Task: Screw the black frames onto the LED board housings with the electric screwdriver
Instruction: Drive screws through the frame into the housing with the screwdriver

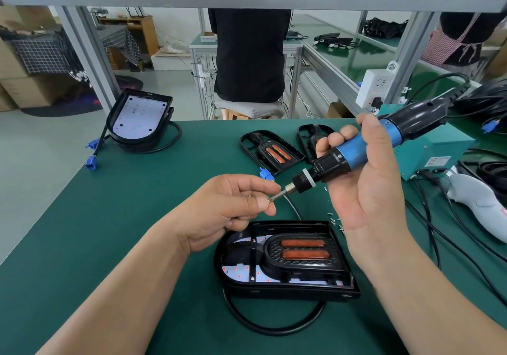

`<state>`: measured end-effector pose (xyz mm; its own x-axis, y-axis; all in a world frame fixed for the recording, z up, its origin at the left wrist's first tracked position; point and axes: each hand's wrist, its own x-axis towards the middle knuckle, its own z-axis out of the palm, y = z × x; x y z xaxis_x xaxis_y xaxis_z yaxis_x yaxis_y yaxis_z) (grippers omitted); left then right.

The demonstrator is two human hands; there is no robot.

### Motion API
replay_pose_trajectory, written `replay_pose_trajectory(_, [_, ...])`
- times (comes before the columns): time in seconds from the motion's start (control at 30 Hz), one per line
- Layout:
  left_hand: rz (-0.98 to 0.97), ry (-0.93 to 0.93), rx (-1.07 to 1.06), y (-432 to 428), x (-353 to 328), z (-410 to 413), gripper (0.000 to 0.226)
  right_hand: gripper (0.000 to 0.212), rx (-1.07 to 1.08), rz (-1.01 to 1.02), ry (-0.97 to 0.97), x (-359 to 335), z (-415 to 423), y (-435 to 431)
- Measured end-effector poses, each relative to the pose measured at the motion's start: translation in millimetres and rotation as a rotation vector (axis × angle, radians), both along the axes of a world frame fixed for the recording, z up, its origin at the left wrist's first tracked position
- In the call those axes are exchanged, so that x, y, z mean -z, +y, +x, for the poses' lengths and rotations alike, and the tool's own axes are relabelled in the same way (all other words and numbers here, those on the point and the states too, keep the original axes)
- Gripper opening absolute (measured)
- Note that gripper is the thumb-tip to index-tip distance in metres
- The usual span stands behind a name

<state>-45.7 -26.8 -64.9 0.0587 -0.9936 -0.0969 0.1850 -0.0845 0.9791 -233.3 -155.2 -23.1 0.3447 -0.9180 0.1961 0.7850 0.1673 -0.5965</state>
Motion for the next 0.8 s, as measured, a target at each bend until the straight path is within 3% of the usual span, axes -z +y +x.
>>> replay_pose_trajectory(0.33, [0.054,0.059,0.021,3,-3,1,0.023,0.031,0.037,0.125,-0.075,2,-1,-3])
replay_pose_trajectory(0.5, [0.149,0.098,-0.061,3,-7,10,0.012,0.021,0.023,0.124,-0.104,0,-5,-6])
replay_pose_trajectory(0.57, [0.197,0.021,-0.104,4,-8,12,0.016,0.019,0.025,0.138,-0.108,-1,-6,-6])
replay_pose_trajectory(0.67, [0.263,-0.283,-0.131,6,-8,13,0.026,0.020,0.022,0.145,-0.116,-4,-7,-6])
replay_pose_trajectory(0.8, [0.324,-0.540,-0.011,11,-13,12,0.038,0.020,0.024,0.132,-0.110,-9,-10,-5])
